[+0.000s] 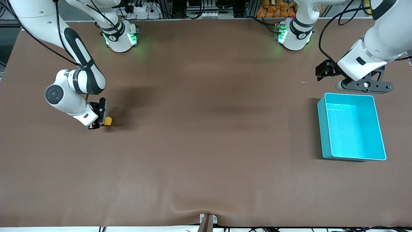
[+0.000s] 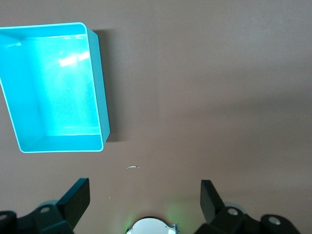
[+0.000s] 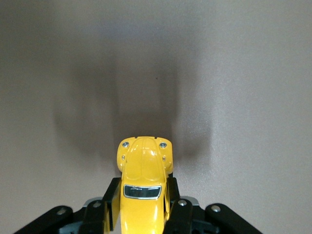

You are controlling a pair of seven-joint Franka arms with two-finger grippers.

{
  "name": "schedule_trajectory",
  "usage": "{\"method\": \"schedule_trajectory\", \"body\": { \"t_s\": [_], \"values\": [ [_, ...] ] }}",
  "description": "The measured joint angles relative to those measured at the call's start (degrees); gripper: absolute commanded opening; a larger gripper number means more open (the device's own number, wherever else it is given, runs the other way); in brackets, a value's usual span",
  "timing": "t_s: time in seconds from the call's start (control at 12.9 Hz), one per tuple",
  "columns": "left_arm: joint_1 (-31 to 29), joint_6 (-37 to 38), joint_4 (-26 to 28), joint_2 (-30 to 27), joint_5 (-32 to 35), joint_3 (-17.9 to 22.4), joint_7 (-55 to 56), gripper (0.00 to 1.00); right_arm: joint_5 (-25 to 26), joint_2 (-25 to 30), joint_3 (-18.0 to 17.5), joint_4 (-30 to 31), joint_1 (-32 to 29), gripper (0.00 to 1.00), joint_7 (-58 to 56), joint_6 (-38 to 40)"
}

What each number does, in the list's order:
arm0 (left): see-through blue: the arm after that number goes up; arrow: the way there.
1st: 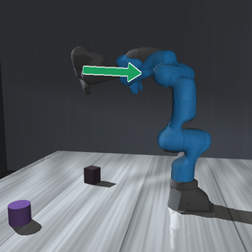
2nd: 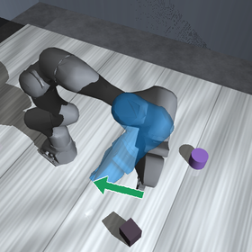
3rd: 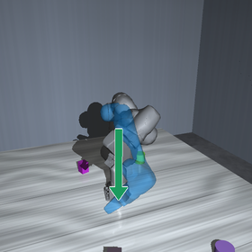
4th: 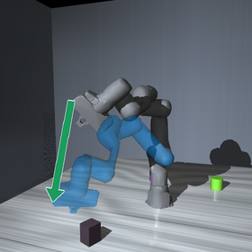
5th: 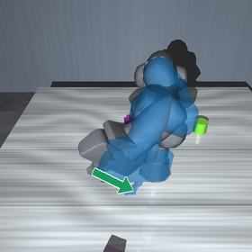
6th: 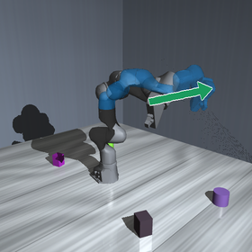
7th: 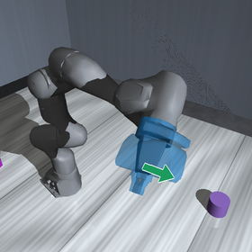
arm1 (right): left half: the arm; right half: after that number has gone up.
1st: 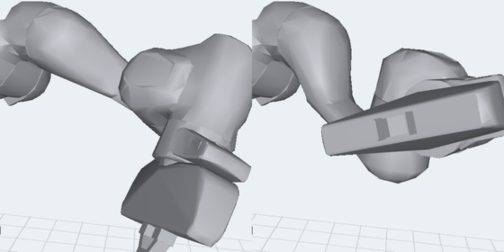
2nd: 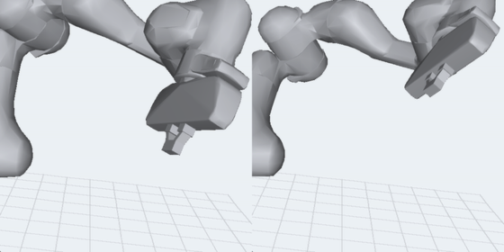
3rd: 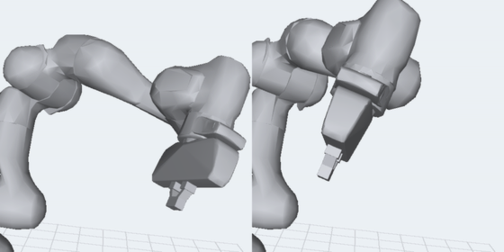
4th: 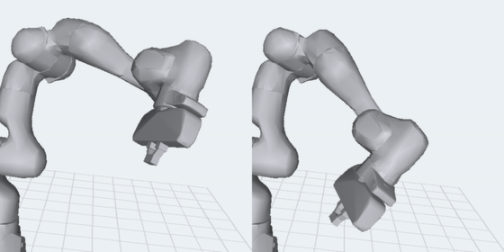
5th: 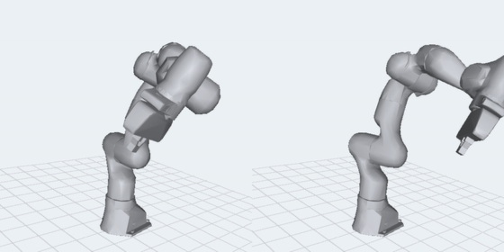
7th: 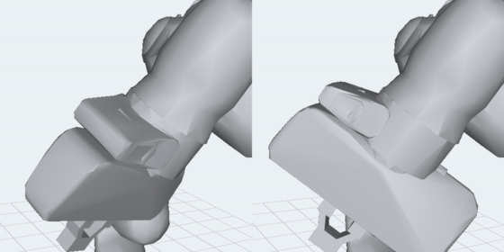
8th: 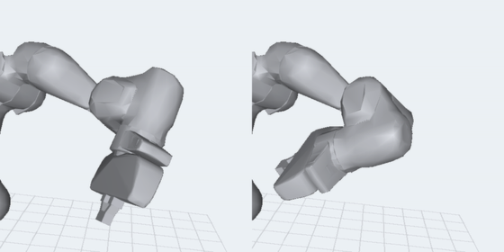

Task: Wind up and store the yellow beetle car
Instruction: 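Press and drag the car backward along the table with the right gripper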

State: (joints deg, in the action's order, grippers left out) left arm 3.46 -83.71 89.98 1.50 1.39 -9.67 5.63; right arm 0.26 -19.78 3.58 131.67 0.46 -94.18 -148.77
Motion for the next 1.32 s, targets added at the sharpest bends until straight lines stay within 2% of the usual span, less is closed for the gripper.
{"method": "schedule_trajectory", "body": {
  "t_s": [1.32],
  "values": [
    [0.0,0.0,0.0,0.0,0.0,0.0,0.0,1.0,0.0,-0.6,0.0,-0.9,-4.1,0.19,-2.4,0.3]
  ]
}}
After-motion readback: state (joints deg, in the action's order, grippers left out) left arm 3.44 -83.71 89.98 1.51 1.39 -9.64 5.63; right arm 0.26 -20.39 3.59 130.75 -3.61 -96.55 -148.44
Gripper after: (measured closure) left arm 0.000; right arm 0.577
